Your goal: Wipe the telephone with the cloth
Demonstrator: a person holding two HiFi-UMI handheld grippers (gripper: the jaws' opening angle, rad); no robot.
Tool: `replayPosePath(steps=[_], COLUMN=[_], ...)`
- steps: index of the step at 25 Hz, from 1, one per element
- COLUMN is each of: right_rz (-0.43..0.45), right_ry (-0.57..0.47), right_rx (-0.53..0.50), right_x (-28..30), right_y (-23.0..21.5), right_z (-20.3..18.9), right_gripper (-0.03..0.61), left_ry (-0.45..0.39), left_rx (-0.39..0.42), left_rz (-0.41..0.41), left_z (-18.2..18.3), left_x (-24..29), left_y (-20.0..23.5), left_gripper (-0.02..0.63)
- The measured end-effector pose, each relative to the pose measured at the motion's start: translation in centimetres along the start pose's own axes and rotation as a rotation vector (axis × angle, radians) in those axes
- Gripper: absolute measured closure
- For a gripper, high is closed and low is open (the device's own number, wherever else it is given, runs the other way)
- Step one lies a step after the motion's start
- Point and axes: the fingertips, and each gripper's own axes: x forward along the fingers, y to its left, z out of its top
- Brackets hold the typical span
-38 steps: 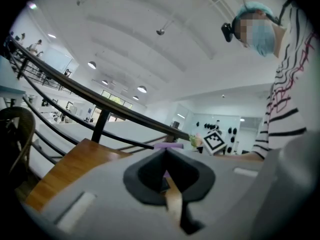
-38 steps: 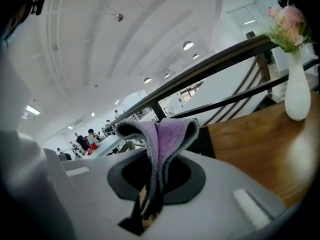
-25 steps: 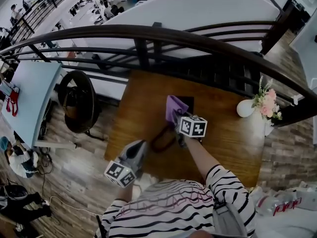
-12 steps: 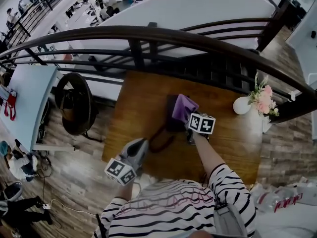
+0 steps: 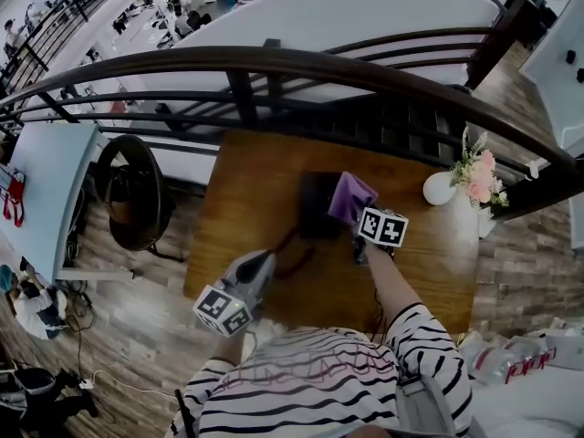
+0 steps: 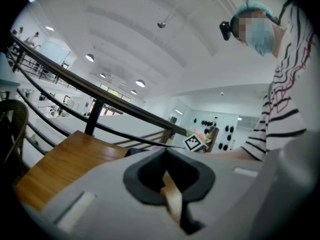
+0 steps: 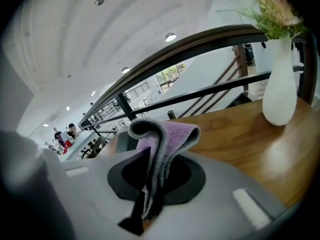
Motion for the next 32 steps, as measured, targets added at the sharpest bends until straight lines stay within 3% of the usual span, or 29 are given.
replayPosePath(steps=[8, 16, 21, 32], right_rz=[0.19, 0.321, 0.279, 0.083], right_ry=[-0.009, 0.092, 0.132, 0.099], right_rx=[0.005, -0.02, -0.031, -0.02], right_x=[-1.0, 1.2, 2.8, 0.5], right_y=[6.7, 13.1, 12.3, 2.7], right_z=[-1.5, -5.9, -7.1, -5.4], right_gripper=[0.54, 0.54, 0.54, 0.54], left_ry=[-0.012, -0.019, -0.016, 0.0], left_rx=[-0.004, -0.022, -0.023, -0.024], left_rz=[0.02, 0.077, 0.093, 0.026], left_z=[-0.3, -0.2, -0.4, -1.0], left_x=[-1.0, -3.2, -3.7, -1.3], left_y=[0.0, 0.2, 0.2, -1.0], left_gripper=[0.611, 0.611, 0.611, 0.611])
